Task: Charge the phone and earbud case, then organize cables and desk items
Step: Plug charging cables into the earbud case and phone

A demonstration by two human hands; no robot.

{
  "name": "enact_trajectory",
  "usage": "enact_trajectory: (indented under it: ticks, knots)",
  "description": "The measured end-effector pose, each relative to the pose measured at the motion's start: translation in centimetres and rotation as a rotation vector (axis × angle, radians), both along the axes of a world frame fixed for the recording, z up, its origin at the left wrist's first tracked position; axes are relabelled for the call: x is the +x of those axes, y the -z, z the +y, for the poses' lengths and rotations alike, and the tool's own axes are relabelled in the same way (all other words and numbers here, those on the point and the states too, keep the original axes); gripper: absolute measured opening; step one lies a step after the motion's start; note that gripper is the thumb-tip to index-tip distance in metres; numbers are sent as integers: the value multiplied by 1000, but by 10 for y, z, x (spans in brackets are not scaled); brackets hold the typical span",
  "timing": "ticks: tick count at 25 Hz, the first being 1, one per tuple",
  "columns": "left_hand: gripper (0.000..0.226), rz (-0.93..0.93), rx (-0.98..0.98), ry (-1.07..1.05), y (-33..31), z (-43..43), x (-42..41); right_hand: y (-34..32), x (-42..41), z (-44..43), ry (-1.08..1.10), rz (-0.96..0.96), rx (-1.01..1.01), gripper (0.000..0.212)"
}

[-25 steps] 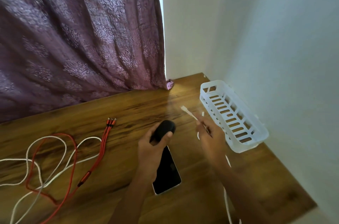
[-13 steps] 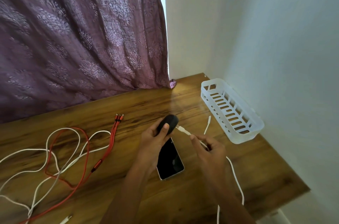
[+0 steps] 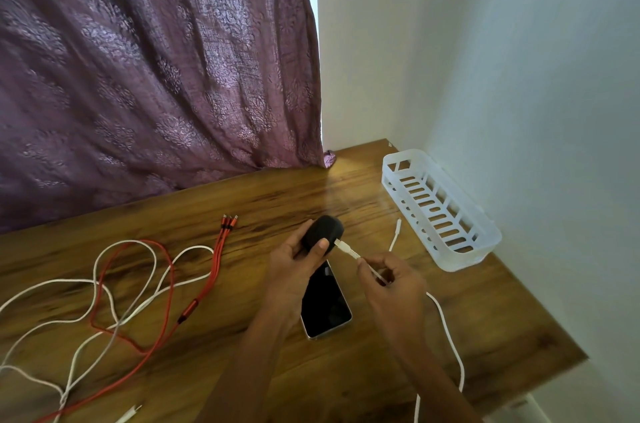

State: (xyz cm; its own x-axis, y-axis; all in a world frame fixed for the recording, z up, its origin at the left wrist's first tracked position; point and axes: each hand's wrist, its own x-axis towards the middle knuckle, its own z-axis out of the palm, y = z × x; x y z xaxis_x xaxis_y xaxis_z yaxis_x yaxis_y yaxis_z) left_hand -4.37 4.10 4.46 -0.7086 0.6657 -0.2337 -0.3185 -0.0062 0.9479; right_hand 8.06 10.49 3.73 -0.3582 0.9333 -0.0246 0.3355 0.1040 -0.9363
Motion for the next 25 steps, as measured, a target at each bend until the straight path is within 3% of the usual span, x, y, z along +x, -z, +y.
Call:
enact_trajectory:
  ticks: [4, 13, 25]
  knots:
    - [52, 12, 13, 13, 0, -1, -4, -4, 0, 4, -71, 13, 40, 25]
    - [63, 34, -11, 71, 2, -1, -6, -3, -5, 5, -67, -19, 223, 19]
    - [49, 36, -70, 80, 12, 11, -3, -6, -8, 15, -100, -26, 348, 11]
